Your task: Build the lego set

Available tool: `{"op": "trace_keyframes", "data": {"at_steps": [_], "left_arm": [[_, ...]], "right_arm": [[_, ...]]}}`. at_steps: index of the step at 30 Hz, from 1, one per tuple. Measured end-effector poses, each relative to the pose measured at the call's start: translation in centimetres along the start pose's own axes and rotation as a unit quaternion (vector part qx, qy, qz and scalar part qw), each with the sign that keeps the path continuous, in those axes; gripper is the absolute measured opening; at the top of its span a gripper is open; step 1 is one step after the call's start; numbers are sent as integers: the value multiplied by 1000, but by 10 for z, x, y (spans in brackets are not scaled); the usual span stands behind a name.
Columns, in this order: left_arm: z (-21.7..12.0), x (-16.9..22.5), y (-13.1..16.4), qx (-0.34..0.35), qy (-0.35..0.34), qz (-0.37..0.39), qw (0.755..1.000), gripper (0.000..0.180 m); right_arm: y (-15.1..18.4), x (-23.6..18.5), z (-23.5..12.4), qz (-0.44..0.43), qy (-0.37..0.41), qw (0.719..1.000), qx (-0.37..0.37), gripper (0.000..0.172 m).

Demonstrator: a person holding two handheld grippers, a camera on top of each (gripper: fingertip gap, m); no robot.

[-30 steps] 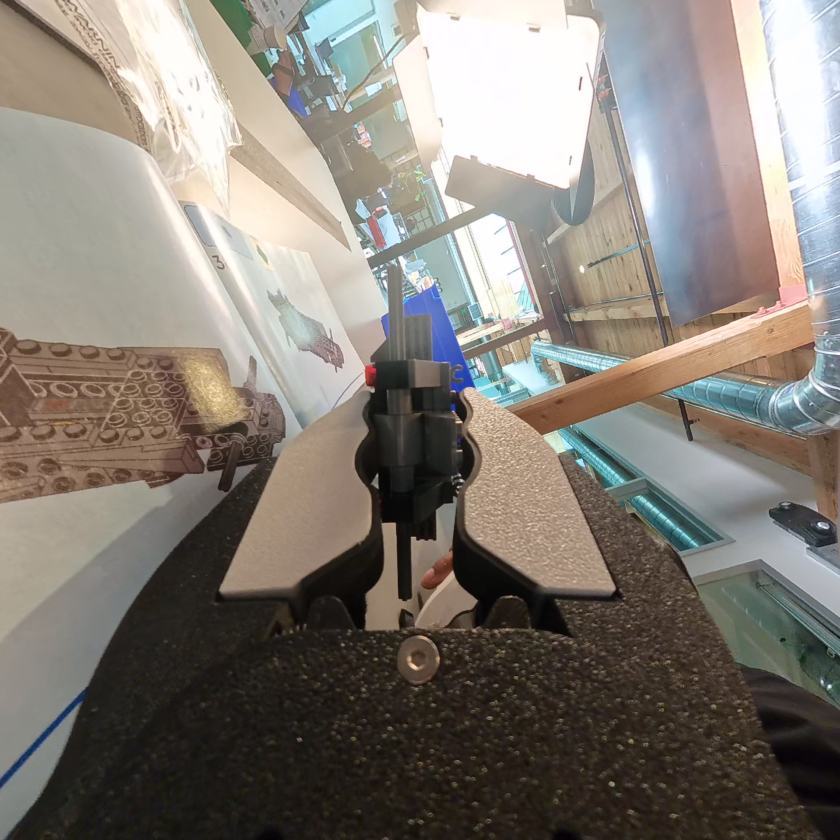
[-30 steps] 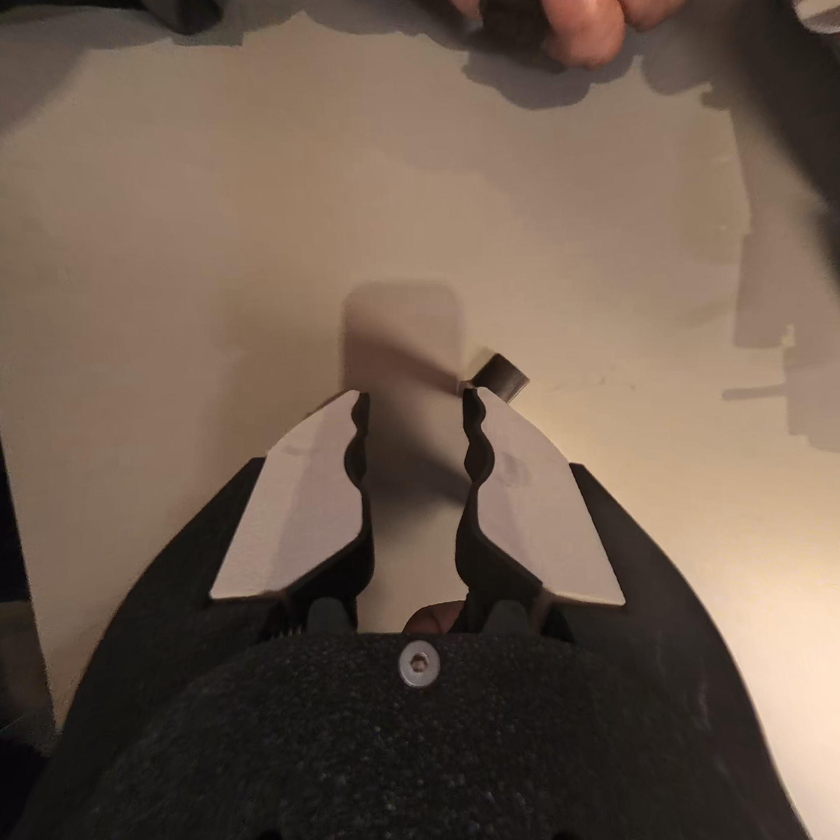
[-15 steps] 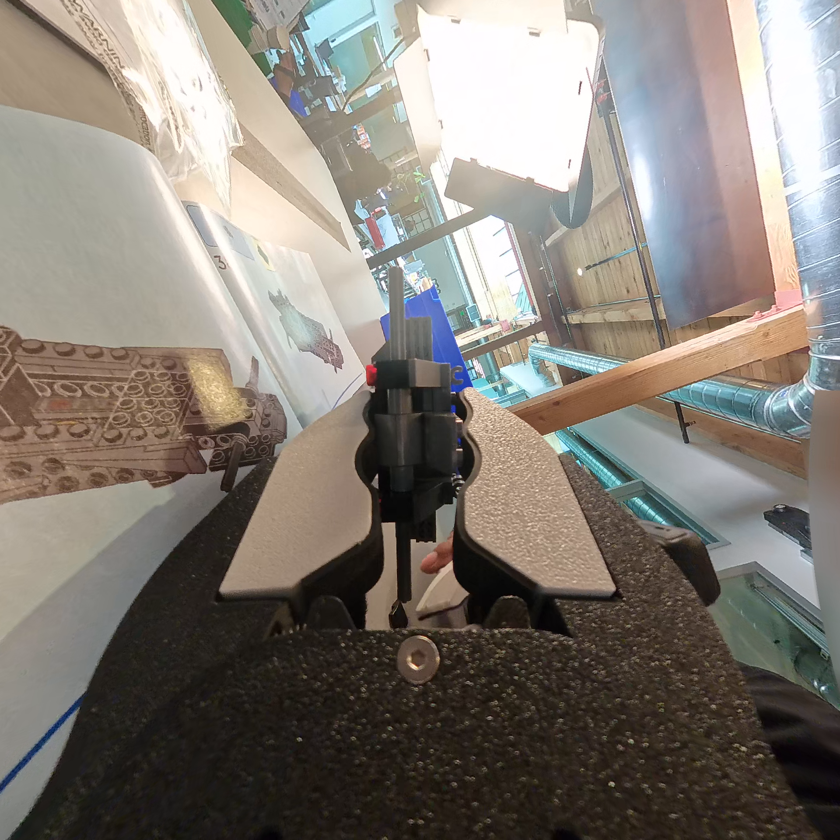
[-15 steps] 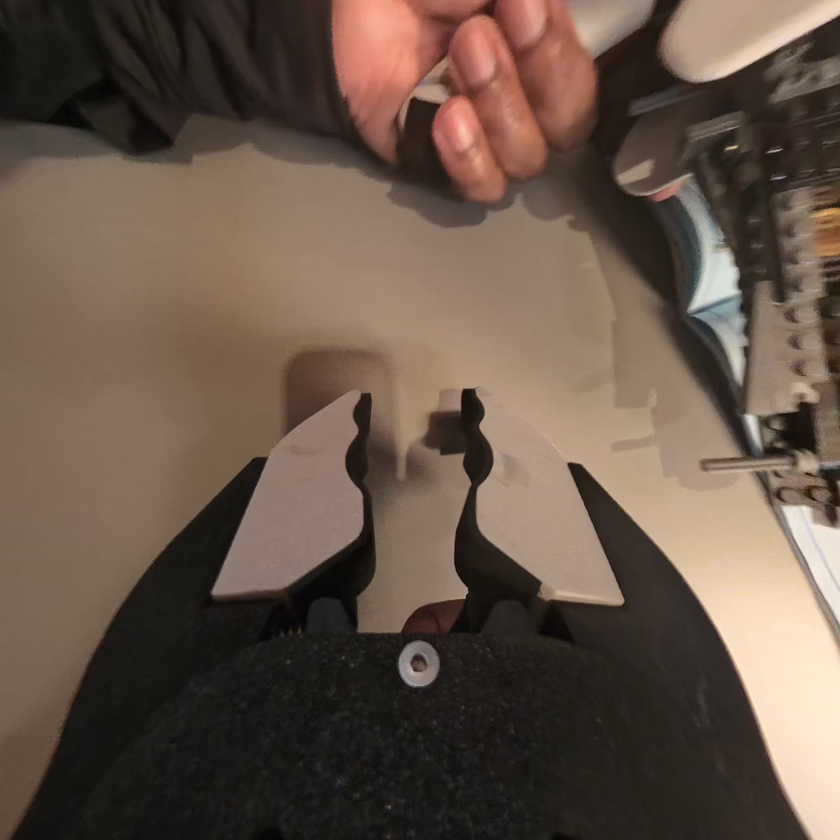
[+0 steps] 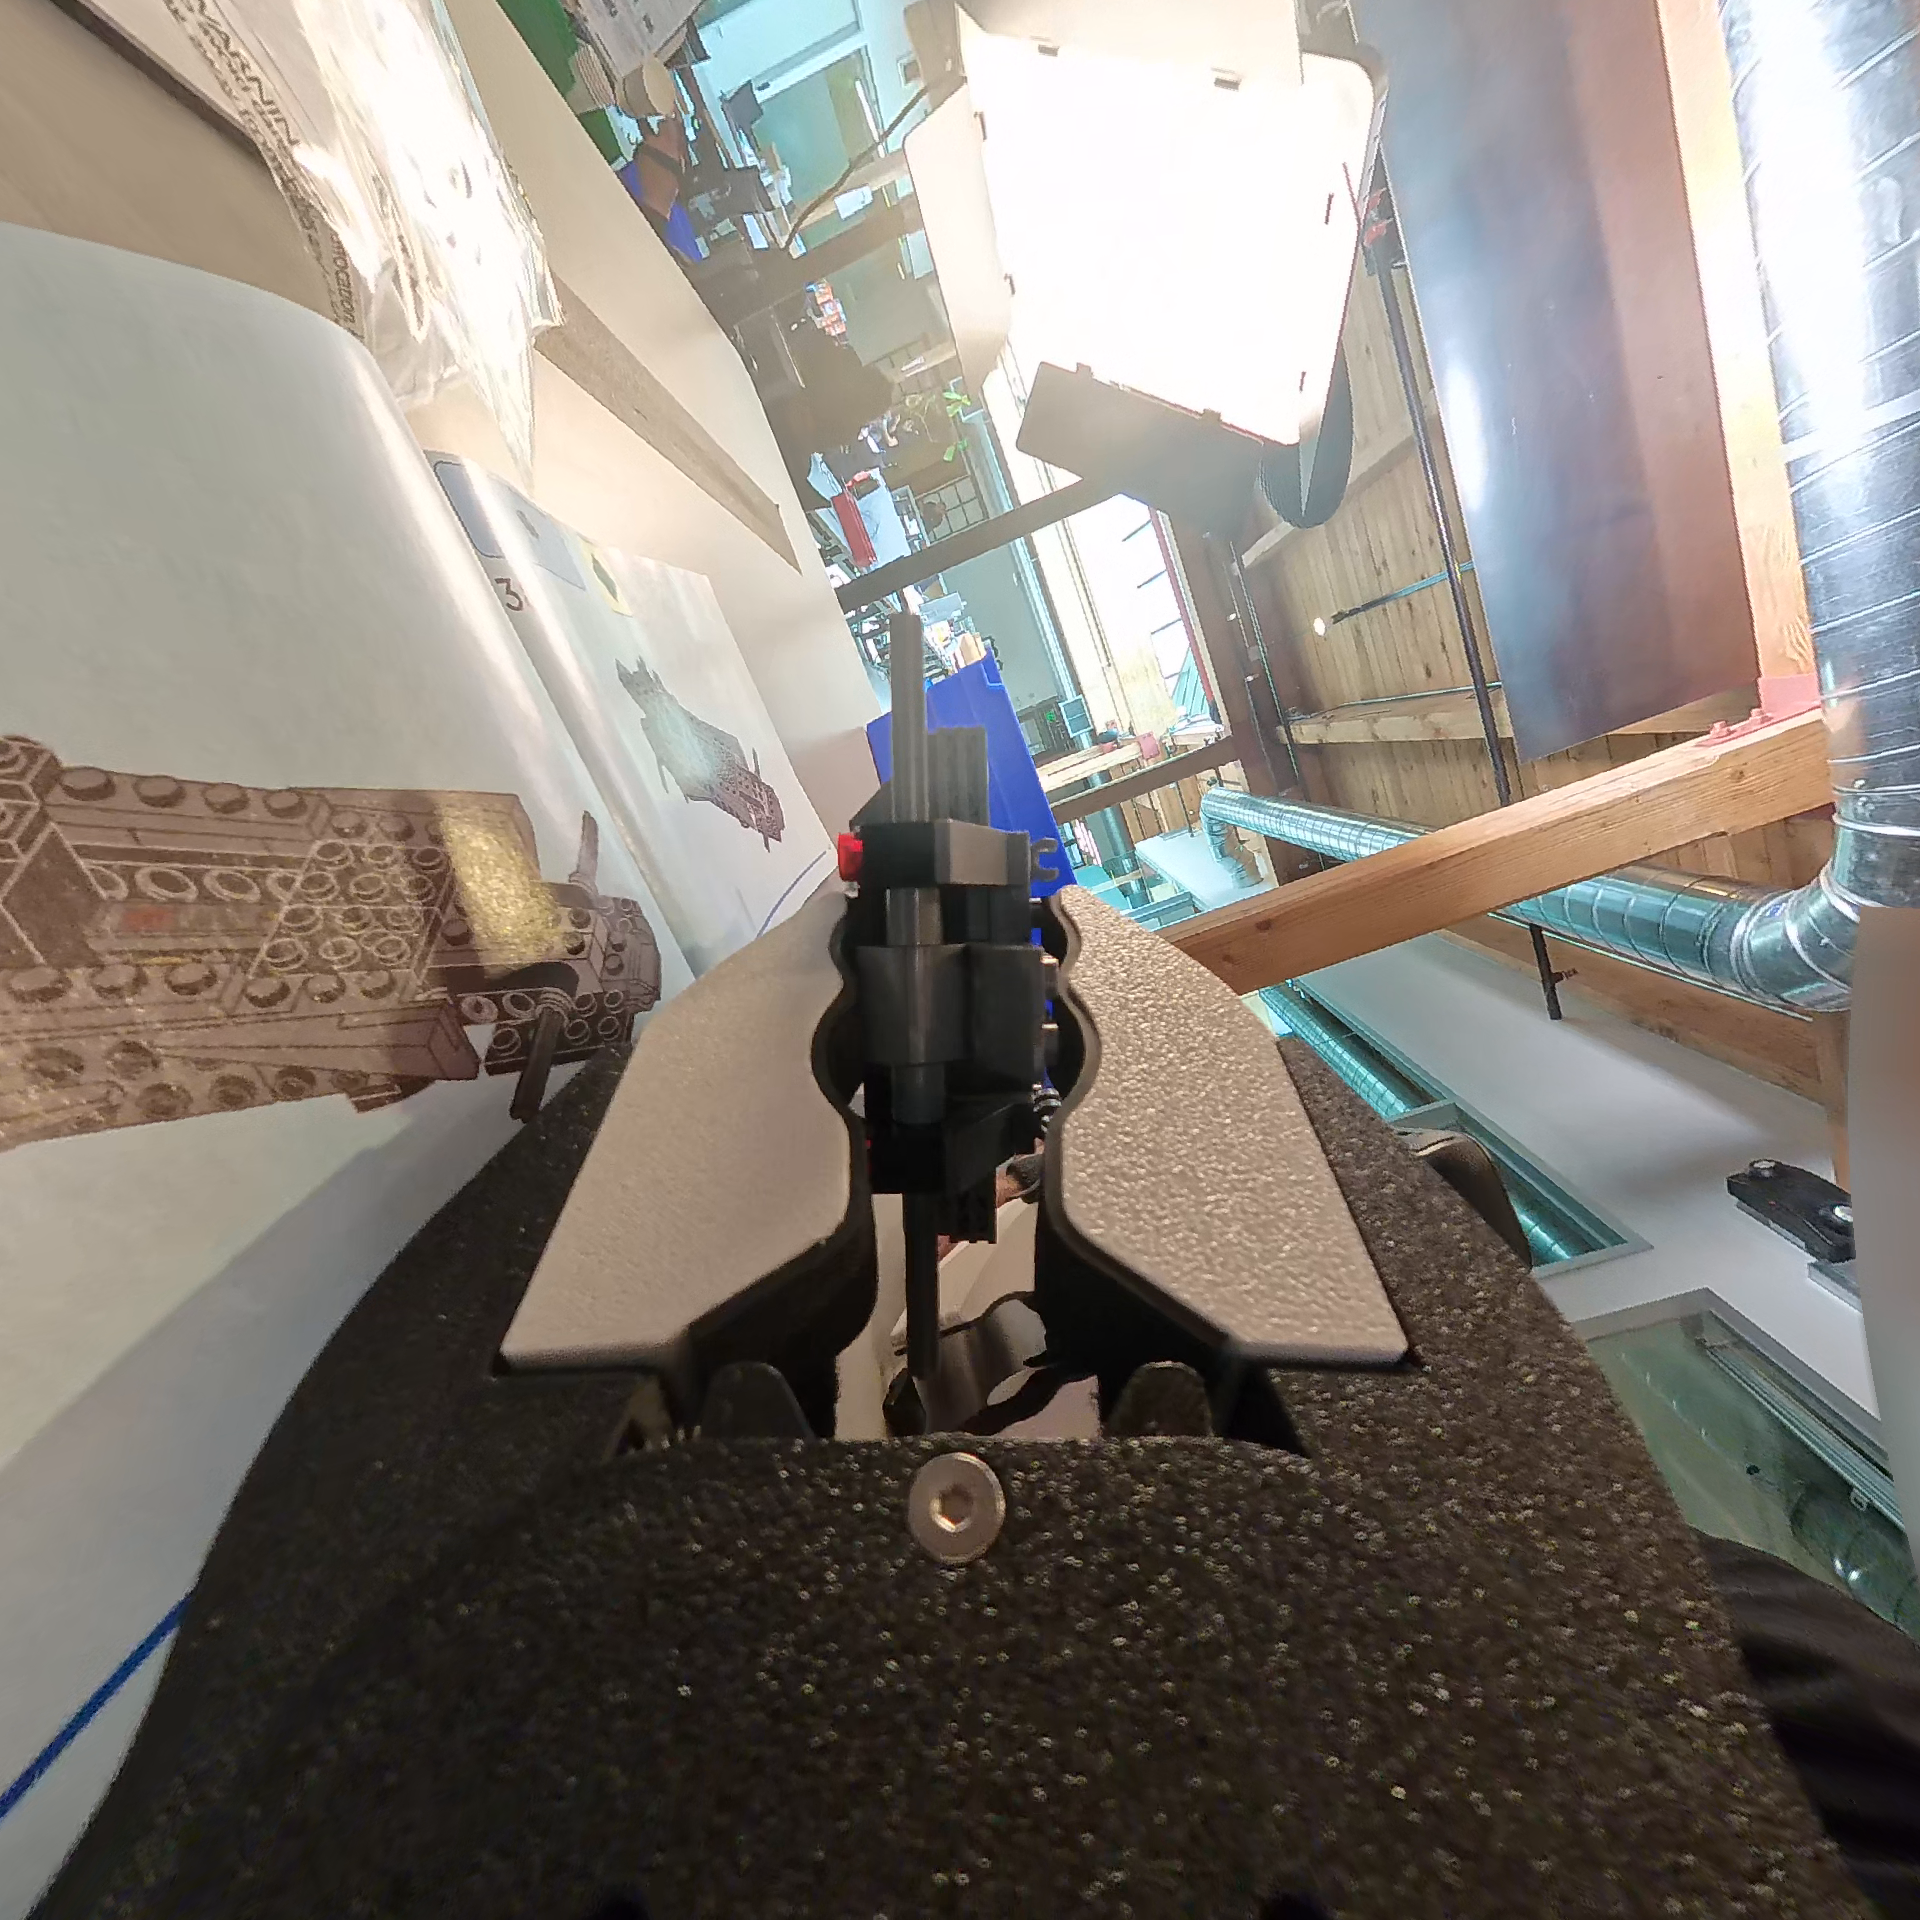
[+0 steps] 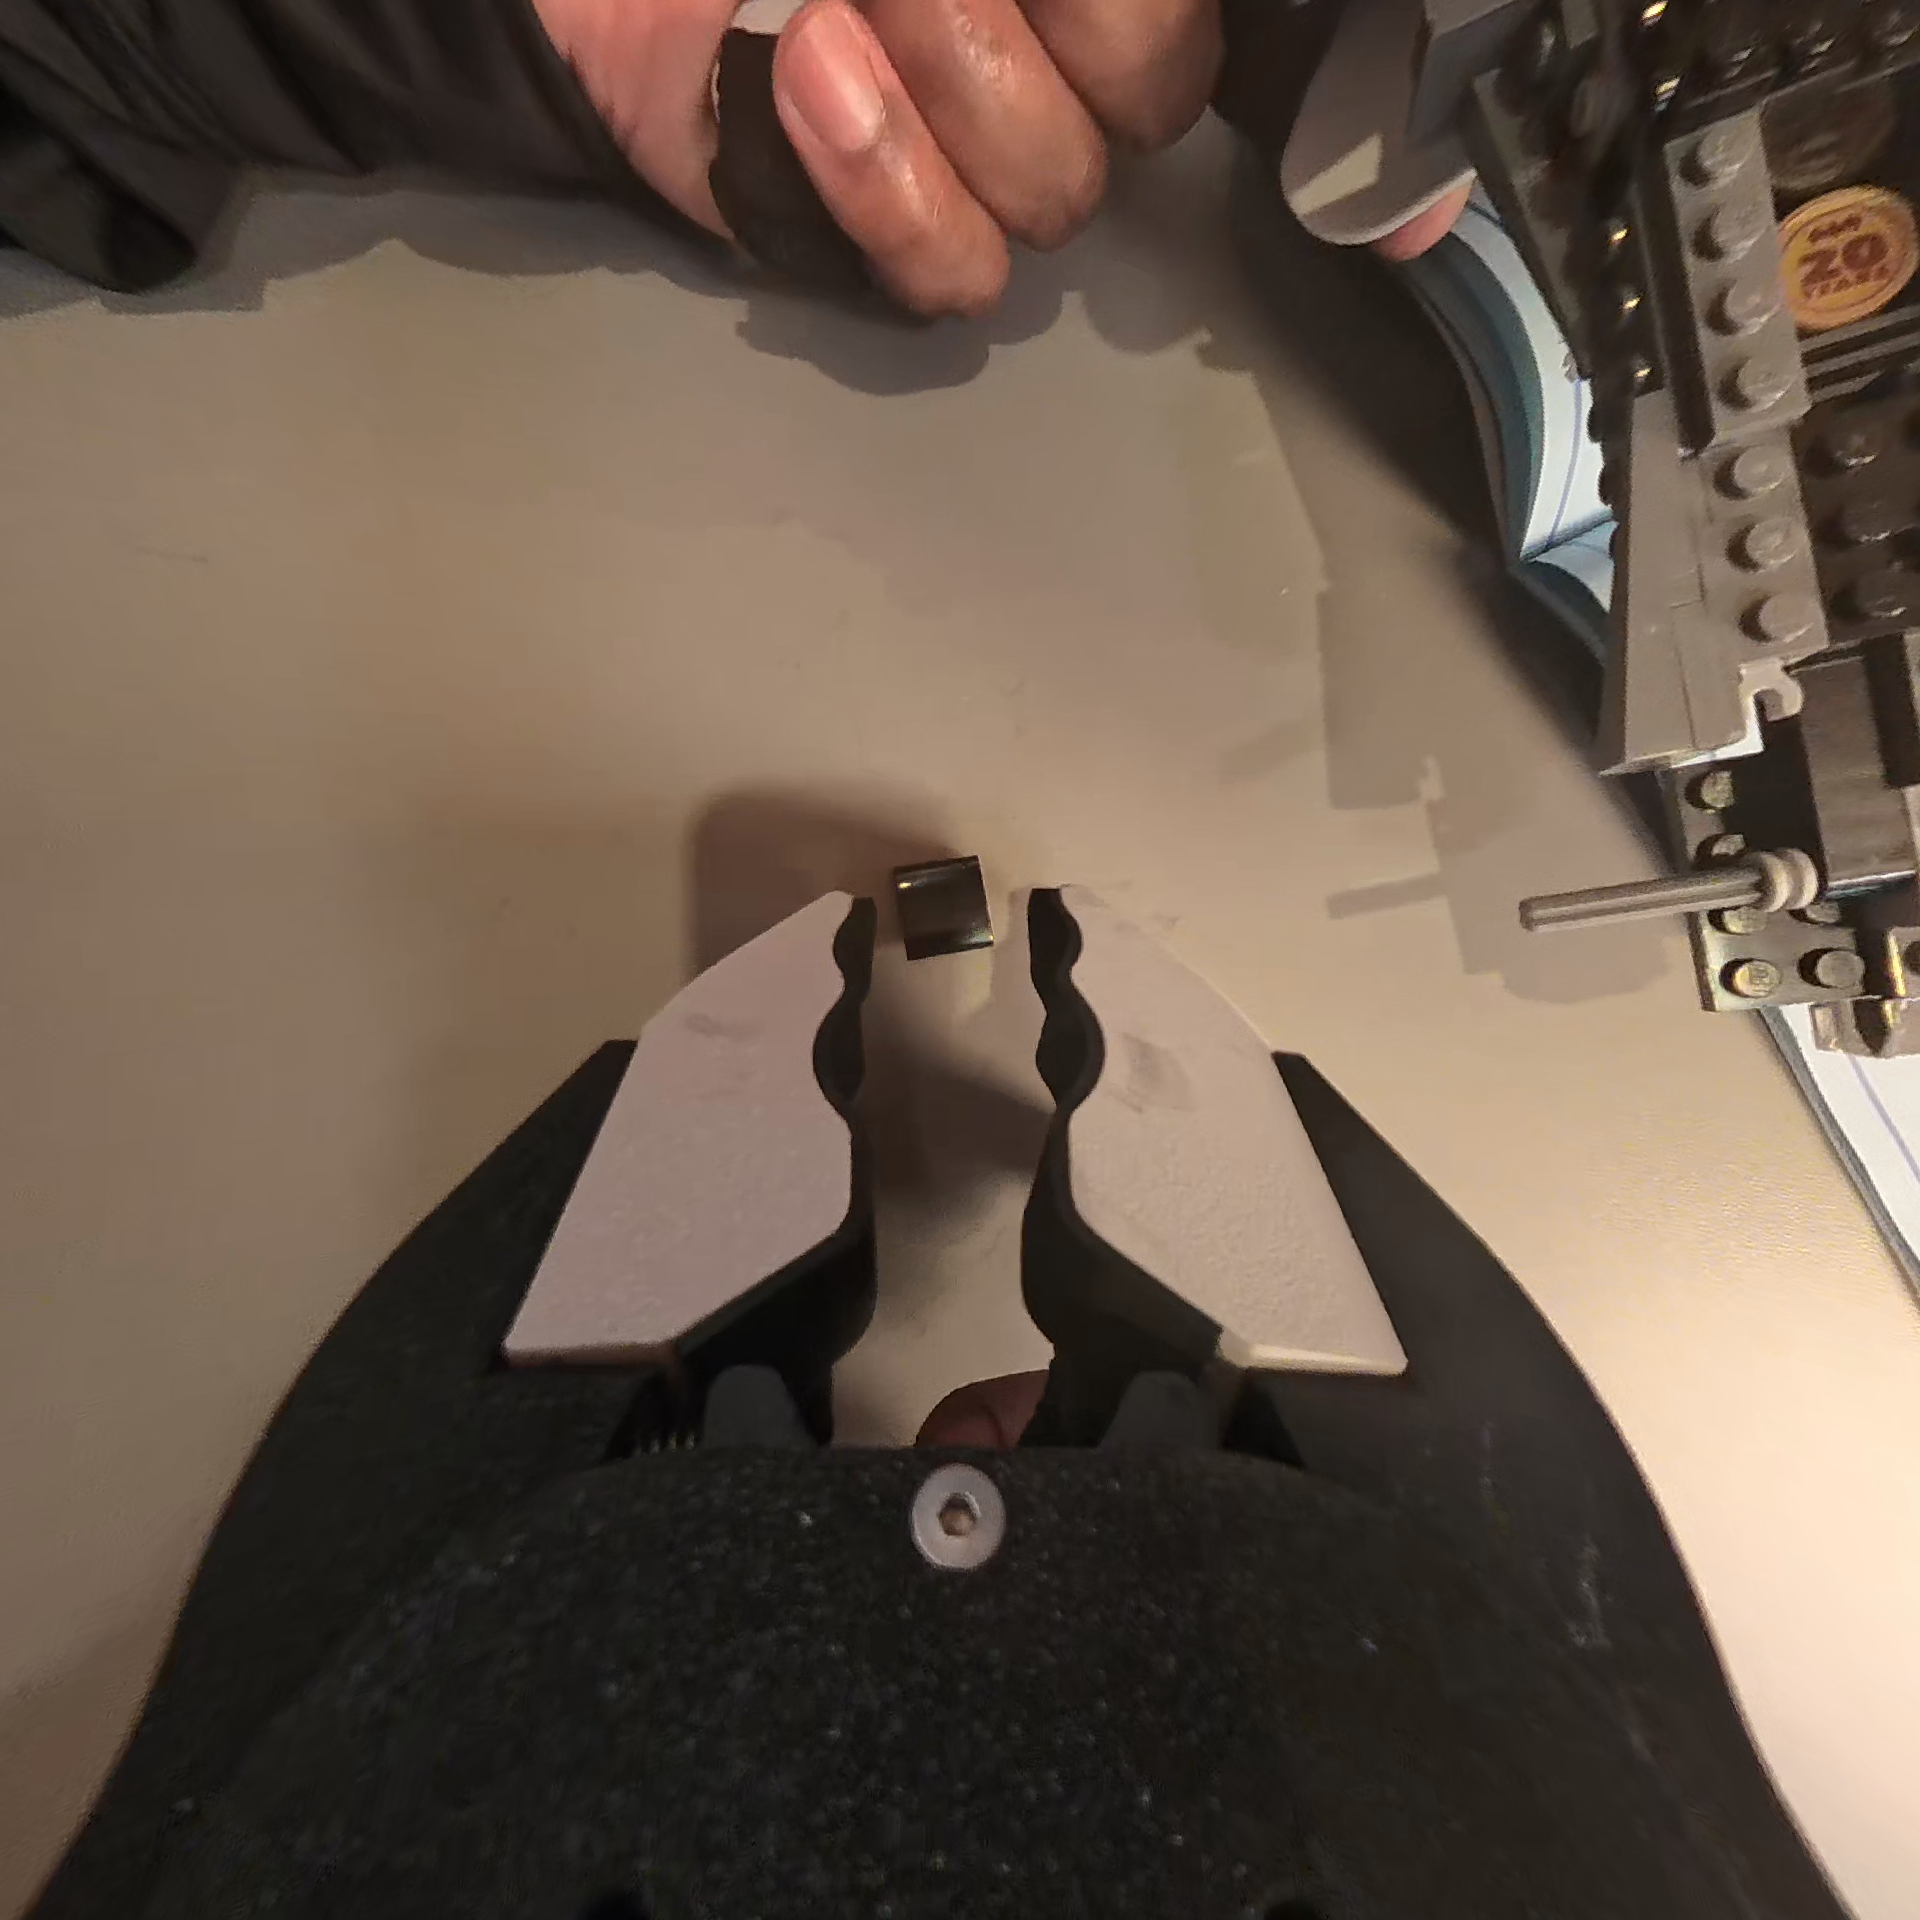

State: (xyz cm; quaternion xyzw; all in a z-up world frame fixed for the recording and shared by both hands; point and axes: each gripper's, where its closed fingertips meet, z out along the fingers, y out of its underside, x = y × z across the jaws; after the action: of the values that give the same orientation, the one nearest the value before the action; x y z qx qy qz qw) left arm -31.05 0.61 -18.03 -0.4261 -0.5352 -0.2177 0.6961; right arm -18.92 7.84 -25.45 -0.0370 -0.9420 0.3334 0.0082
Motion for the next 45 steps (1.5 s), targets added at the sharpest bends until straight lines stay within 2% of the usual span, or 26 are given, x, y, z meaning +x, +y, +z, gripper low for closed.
{"op": "trace_keyframes", "data": {"at_steps": [4, 13, 18, 22, 25, 29, 34, 45], "left_arm": [[0, 0, 0, -1, 0, -1, 1000, 32], [-1, -1, -2, 6, 5, -14, 1000, 32], [-3, -1, -6, 17, 13, -31, 999, 32], [-5, -1, -8, 22, 21, -42, 999, 32], [-4, 1, -7, 22, 30, -51, 998, 32], [0, 6, -3, 31, 73, -103, 992, 32], [2, 9, -3, 36, 90, -117, 988, 32], [5, 9, -2, 39, 94, -124, 987, 32]], "right_arm": [[1, -1, 3, 2, -1, 1000, -6, 17], [-8, -1, -2, 4, -8, 1000, 18, 16], [-36, 8, -28, 5, 13, 995, 95, 16], [-75, 26, -51, 12, 45, 986, 159, 16], [-99, 48, -57, -1, 69, 987, 148, 16], [-124, 82, -49, 12, 92, 991, 94, 16], [-127, 91, -33, -25, 91, 995, 11, 16], [-122, 95, -24, -46, 80, 996, -20, 17]]}}
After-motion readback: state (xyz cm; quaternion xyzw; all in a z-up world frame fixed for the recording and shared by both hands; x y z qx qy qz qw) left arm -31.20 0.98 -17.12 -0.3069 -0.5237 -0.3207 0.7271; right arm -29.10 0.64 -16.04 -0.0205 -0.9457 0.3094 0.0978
